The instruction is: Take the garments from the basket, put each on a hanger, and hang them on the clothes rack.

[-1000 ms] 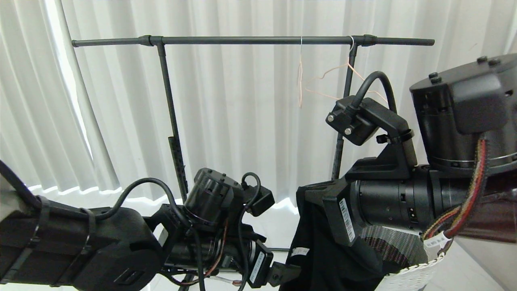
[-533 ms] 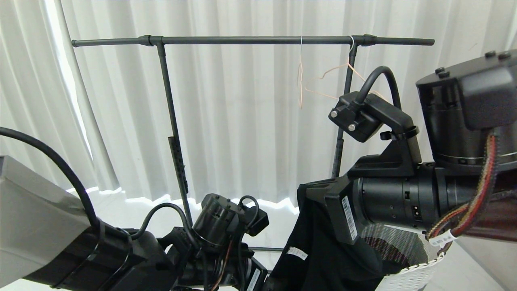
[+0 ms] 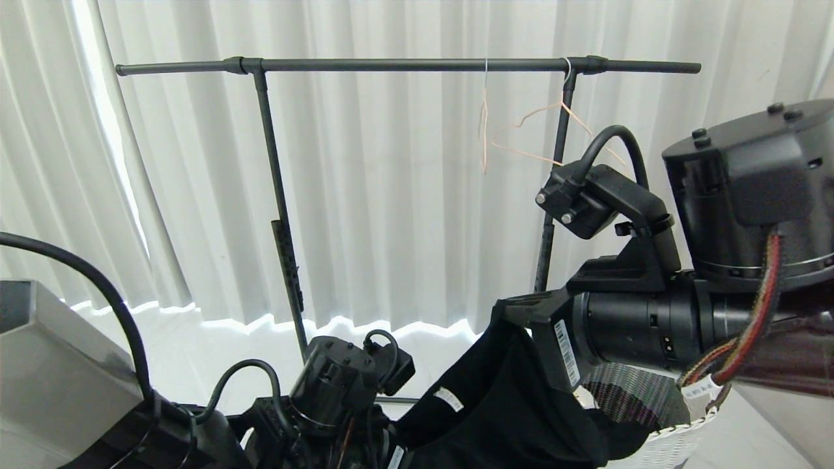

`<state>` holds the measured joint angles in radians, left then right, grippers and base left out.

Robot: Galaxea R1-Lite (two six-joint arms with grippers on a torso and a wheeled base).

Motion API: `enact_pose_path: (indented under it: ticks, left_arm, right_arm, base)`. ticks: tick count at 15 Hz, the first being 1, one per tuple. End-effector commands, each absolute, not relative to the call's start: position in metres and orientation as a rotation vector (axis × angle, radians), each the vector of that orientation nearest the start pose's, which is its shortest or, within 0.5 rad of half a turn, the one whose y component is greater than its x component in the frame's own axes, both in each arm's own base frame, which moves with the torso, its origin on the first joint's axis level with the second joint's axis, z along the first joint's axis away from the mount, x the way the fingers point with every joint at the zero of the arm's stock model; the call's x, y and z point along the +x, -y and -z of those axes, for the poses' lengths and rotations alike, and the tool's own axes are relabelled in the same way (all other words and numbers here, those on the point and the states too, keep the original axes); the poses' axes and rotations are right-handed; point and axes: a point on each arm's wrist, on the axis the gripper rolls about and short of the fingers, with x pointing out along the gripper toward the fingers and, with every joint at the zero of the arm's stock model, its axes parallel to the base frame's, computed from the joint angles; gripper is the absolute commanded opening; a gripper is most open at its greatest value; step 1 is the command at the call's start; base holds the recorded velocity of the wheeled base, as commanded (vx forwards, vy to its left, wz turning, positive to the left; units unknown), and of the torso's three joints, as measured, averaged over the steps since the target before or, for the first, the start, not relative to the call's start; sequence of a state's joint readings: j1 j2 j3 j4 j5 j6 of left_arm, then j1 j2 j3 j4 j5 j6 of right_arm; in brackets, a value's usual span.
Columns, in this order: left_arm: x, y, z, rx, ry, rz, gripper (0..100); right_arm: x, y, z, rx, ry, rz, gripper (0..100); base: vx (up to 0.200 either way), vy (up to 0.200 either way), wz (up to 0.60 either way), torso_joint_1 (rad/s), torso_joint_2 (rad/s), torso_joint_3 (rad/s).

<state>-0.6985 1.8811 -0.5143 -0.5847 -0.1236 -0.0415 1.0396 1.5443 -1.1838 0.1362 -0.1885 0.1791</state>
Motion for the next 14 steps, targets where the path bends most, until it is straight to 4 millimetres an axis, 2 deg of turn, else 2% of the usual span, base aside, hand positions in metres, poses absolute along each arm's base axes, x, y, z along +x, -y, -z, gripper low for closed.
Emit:
enact_pose_path:
  ticks: [1, 3, 4, 5, 7, 8, 10, 11, 13, 14]
  left_arm:
    - [0.200, 0.170, -0.079, 0.151, -0.682, 0.762, 0]
    - [0.184, 0.159, -0.127, 0.051, -0.532, 0.803, 0]
    - [0.177, 0.153, -0.144, 0.041, -0.504, 0.814, 0]
    - [0.166, 0.144, -0.165, 0.030, -0.488, 0.817, 0]
    - [0.137, 0.120, -0.225, -0.046, -0.521, 0.824, 0]
    - [0.130, 0.111, -0.248, -0.079, -0.532, 0.826, 0]
    - [0.131, 0.104, -0.277, -0.098, -0.496, 0.802, 0]
    - [0.135, 0.101, -0.286, -0.089, -0.465, 0.779, 0]
    - [0.140, 0.092, -0.289, -0.013, -0.459, 0.735, 0]
    - [0.142, 0.086, -0.289, 0.079, -0.433, 0.709, 0]
  right_arm:
    - [0.144, -0.222, -0.258, -0.128, -0.495, -0.753, 0]
    - [0.144, -0.212, -0.262, -0.122, -0.490, -0.733, 0]
    - [0.142, -0.209, -0.264, -0.124, -0.491, -0.733, 0]
    - [0.140, -0.207, -0.266, -0.127, -0.493, -0.733, 0]
    - [0.139, -0.204, -0.269, -0.130, -0.487, -0.735, 0]
    - [0.139, -0.205, -0.269, -0.138, -0.483, -0.738, 0]
    - [0.139, -0.205, -0.271, -0.162, -0.466, -0.744, 0]
    - [0.139, -0.204, -0.272, -0.168, -0.459, -0.746, 0]
    - [0.139, -0.203, -0.274, -0.184, -0.441, -0.714, 0]
    - [0.139, -0.201, -0.274, -0.208, -0.422, -0.676, 0]
  base:
    - [0.000, 0.000, 0.00, 0.000, 0.00, 0.000]
    - [0.000, 0.000, 0.00, 0.000, 0.00, 0.000]
    - [0.000, 0.000, 0.00, 0.000, 0.00, 0.000]
    - [0.000, 0.000, 0.00, 0.000, 0.00, 0.000]
    - [0.000, 0.000, 0.00, 0.000, 0.00, 0.000]
    - [0.000, 0.000, 0.00, 0.000, 0.00, 0.000]
    - [0.000, 0.000, 0.00, 0.000, 0.00, 0.000]
    - [0.000, 0.000, 0.00, 0.000, 0.00, 0.000]
    - [0.000, 0.000, 0.00, 0.000, 0.00, 0.000]
    - [0.000, 0.000, 0.00, 0.000, 0.00, 0.000]
